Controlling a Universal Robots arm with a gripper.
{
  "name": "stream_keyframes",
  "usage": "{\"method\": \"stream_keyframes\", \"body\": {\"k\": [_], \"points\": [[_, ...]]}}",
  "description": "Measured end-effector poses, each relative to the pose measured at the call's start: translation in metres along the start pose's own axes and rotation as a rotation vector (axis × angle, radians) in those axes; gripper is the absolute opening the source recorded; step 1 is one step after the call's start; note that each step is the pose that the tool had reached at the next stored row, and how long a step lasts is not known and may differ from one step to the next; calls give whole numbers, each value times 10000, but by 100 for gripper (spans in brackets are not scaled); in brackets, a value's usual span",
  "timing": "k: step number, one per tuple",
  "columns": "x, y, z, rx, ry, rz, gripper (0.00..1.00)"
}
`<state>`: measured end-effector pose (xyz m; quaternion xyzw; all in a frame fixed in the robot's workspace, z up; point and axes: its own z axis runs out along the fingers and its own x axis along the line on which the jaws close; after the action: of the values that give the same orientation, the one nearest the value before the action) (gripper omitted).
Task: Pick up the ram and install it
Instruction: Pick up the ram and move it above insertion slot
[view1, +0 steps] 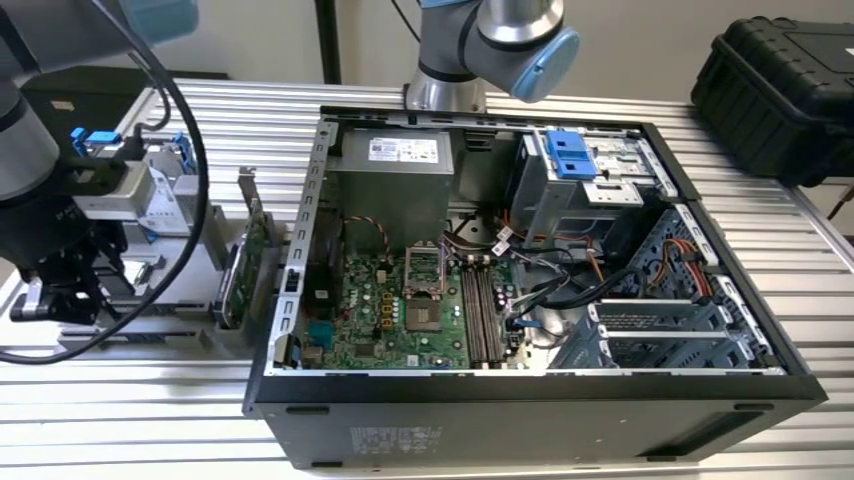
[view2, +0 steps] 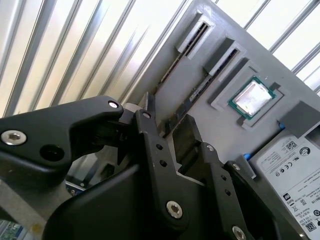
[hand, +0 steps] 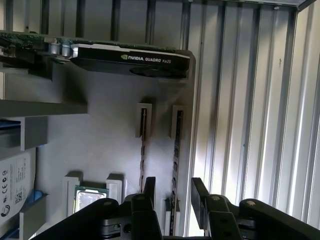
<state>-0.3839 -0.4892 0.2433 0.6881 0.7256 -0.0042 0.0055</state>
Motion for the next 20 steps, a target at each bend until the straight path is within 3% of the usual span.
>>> {"method": "stream_keyframes", "body": {"k": [20], "points": [[1,0,73,1,-51,0,100]]}}
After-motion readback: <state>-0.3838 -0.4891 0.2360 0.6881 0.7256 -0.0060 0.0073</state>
